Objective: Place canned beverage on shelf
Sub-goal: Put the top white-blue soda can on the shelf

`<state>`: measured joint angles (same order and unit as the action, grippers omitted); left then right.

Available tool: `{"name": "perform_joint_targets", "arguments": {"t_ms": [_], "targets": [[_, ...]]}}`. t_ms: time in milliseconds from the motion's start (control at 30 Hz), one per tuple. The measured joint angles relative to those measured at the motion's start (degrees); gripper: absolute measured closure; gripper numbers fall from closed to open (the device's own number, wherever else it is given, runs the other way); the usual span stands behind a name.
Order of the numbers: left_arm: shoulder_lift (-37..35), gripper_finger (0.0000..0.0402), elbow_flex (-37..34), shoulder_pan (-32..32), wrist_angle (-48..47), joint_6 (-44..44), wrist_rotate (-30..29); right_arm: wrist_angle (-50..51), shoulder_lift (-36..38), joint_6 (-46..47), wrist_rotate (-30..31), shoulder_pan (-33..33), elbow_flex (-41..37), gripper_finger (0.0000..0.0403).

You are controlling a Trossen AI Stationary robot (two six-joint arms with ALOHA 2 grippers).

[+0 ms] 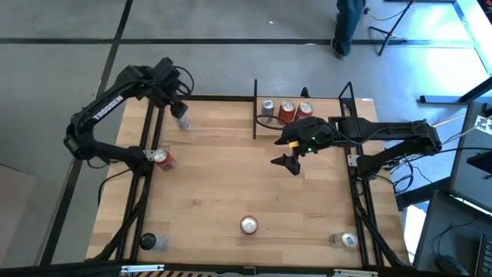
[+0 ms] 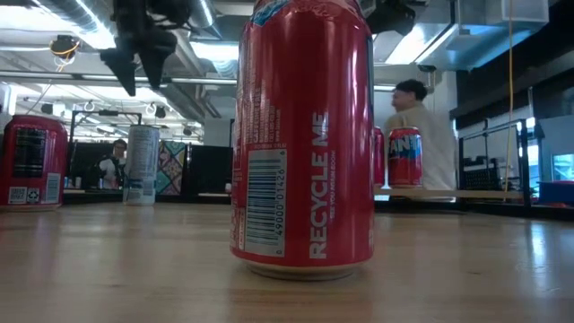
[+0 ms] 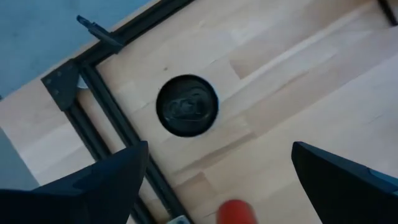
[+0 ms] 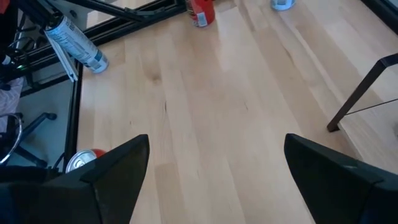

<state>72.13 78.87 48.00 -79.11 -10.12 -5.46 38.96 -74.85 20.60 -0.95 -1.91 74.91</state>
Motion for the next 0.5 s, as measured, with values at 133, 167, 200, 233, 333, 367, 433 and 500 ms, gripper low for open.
{"name": "perform_joint_targets", "arguments": {"t_ms": [133,167,200,233,333,367,433,500], "targets": [[3.48,0.0009,-0.04,2.84,0.07,5.06,-1.44,-0.05,-0.02,0.12,0.40,0.00,0.00,0.0043],[4.44,0.0009,-0.24,3.45,0.27,6.21,-1.48,-0.07,-0.02,0.13,0.69,0.00,0.00,0.0043],[5.26,0.0009,-0.47,3.94,0.34,7.26,-1.47,-0.07,-0.02,0.14,1.09,0.00,0.00,0.0043],[6.10,0.0009,-0.75,4.42,0.51,8.00,-1.45,-0.09,-0.02,0.15,1.45,0.00,0.00,0.0043],[8.82,0.0009,-1.64,5.44,1.97,9.43,-0.84,-0.37,-0.02,0.15,1.57,0.00,0.00,0.0043],[9.68,0.0009,-1.90,5.74,2.46,9.60,-0.47,-0.38,-0.02,0.15,1.59,0.00,0.00,0.0043],[10.98,0.0009,-2.51,6.50,3.53,10.88,0.96,-0.35,-0.02,-0.03,2.05,0.00,0.00,0.0043],[12.16,0.0009,-3.03,7.09,3.76,12.25,1.61,-0.35,-0.02,-0.46,3.29,0.00,0.00,0.0043]]}}
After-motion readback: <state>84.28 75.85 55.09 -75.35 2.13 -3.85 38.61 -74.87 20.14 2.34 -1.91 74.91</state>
